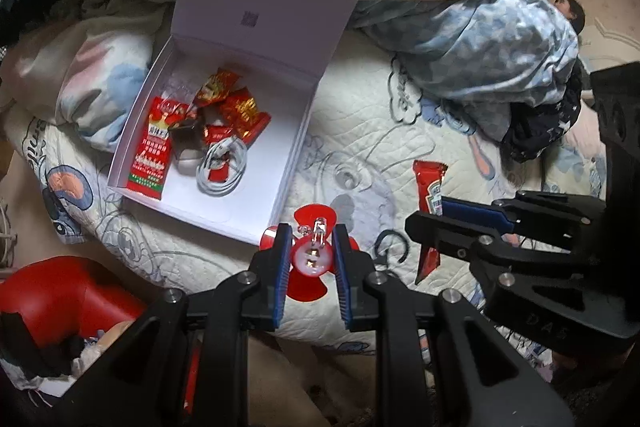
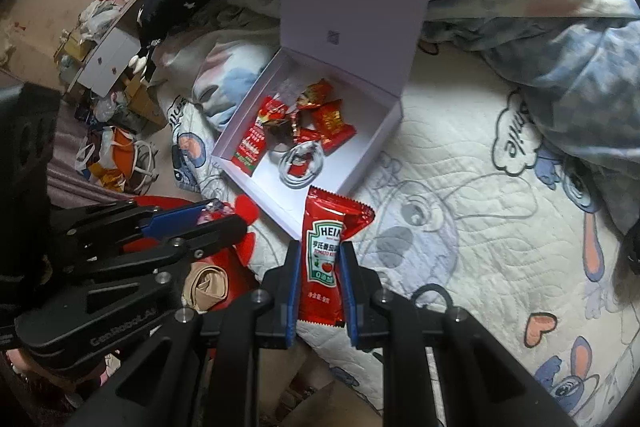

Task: Organize objects
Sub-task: 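Carry the red fan and Heinz sachet over the white box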

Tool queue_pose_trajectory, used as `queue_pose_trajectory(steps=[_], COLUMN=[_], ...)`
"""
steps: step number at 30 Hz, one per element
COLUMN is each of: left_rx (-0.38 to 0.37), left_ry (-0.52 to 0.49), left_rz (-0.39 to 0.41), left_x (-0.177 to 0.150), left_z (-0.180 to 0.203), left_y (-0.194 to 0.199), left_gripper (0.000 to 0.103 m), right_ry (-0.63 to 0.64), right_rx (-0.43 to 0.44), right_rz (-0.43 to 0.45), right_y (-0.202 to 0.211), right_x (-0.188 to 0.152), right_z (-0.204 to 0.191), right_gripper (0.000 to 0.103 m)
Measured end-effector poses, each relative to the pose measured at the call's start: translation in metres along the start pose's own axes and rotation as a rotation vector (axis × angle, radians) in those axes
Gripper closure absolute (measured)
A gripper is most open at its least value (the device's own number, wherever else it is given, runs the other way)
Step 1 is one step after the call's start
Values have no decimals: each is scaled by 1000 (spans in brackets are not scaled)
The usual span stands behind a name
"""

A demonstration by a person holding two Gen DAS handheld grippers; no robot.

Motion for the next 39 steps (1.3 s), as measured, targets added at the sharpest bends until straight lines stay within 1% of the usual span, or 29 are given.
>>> queue_pose_trajectory(steps=[9, 16, 20, 32, 39], left_rx=[3, 4, 1, -21, -38], left_ry=[-45, -81, -98, -155, -192], left_rz=[-87, -128, -140, -154, -166], left_x=[6, 25, 38, 74, 95], left_z=[-49, -84, -99, -121, -123], left_y=[-31, -50, -59, -87, -108], left_gripper=[84, 84, 84, 84, 84], right_ry=[-58, -108, -121, -153, -180], right_rx=[25, 42, 38, 27, 19], right_rz=[-61, -88, -97, -109, -113], right_y=[-54, -90, -104, -136, -155], right_x=[15, 36, 49, 80, 93], right_z=[-21, -31, -35, -34, -21], right_gripper=[86, 86, 86, 86, 86])
Point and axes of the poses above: each gripper's, at about its wrist camera, not at the fingertips, and y roughly against the way its jaws point, z to its right, x to its top, the point moved 4 cm from there along -y, roughly the way its jaws point, and after that the axes turned 9 degrees about -z, right-handed, at the moved point
